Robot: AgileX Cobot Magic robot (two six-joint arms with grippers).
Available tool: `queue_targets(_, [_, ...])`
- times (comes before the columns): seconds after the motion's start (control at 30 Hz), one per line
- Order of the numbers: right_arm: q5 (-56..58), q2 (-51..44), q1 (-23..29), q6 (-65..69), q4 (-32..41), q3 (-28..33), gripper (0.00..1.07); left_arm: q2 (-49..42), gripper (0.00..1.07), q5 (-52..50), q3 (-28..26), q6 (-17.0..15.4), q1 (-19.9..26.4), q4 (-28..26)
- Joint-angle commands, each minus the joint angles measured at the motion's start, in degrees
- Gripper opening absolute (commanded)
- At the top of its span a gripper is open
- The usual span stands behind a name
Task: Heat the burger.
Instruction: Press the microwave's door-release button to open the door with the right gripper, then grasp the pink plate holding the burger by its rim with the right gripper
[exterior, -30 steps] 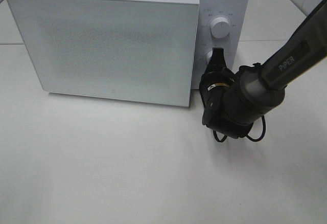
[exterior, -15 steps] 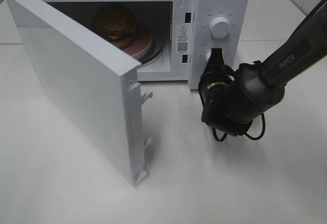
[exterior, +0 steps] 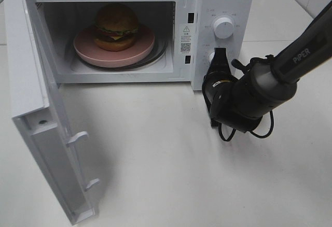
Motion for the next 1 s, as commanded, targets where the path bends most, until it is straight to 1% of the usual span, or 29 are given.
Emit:
queue_targets(0.03, [-5.33,-3.21,-1.49,-0.4,-6.42,-0.46,0.0,-0.17,1.0,-0.63,0.11,0.0,0.11,-0.29])
queue_targets(0.1, [-4.76,-3.72,-1.38,-0.4,-6.59,0.17,0.0,-0.17,1.0,-0.63,0.11,0.0,0.11,-0.29])
queue_targets(0.13, [-2.92,-4.41,-1.38,-0.46,-7.45,1.6,0.0,-0.17,1.0,-0.63,0.11,0.0,0.11,-0.29])
queue_targets(0.27, [0.34,-5.61,-1.38,-0.46,-8.42,3.61,0.0,-0.17,1.0,-0.63,0.11,0.0,0.11,-0.29])
queue_targets(0.33, [2.81,-6.7,-1.38,-0.74,-9.63,5.73,0.0,-0.17,1.0,-0.63,0.11,0.0,0.11,-0.29])
queue_targets(0.37, [2.81,-6.7,-1.38,-0.74,-9.63,5.73,0.0,-0.17,1.0,-0.63,0.11,0.0,0.11,-0.29])
queue_targets(0.5, [6.93,-9.0,-1.38,-3.72,-9.85,9.34,0.0,-0.17,1.0,-0.63,0.11,0.0,0.11,-0.29])
queue_targets(0.53, [6.93,-9.0,-1.38,-3.72,-9.85,9.34,0.0,-0.17,1.0,-0.63,0.11,0.0,0.11,-0.29])
queue_targets(0.67, [8.94,-11.97,-1.38,-7.85,-11.12,12.95,0.0,-0.17,1.0,-0.63,0.11,0.0,0.11,-0.29])
queue_targets(0.7, [8.94,-11.97,-1.38,-7.85,-11.12,12.95,0.0,-0.17,1.0,-0.63,0.11,0.0,0.11,-0.29])
queue_targets(0.77, [11.97,-15.81,-1.38,-13.06,-15.07,15.3,0.0,-0.17,1.0,-0.63,0.11,0.0,0.11,-0.29])
queue_targets(0.87, [13.18,-16.9,-1.38,-14.73,-16.33,15.7,0.0,-0.17,1.0,-0.63,0.11,0.0,0.11,-0.29])
queue_targets(0.93, [18.33,-20.0,-1.55,-20.34,-19.42,16.21,0.0,-0.17,1.0,-0.63,0.11,0.0,0.11,-0.29])
queue_targets(0.97, [18.33,-20.0,-1.55,-20.34,-19.42,16.21,0.0,-0.17,1.0,-0.63,0.11,0.0,0.11,-0.29])
queue_targets(1.0, [22.12,-21.83,-1.55,-26.13,-20.63,16.27,0.0,-0.17,1.0,-0.63,0.11,0.0,0.11,-0.29])
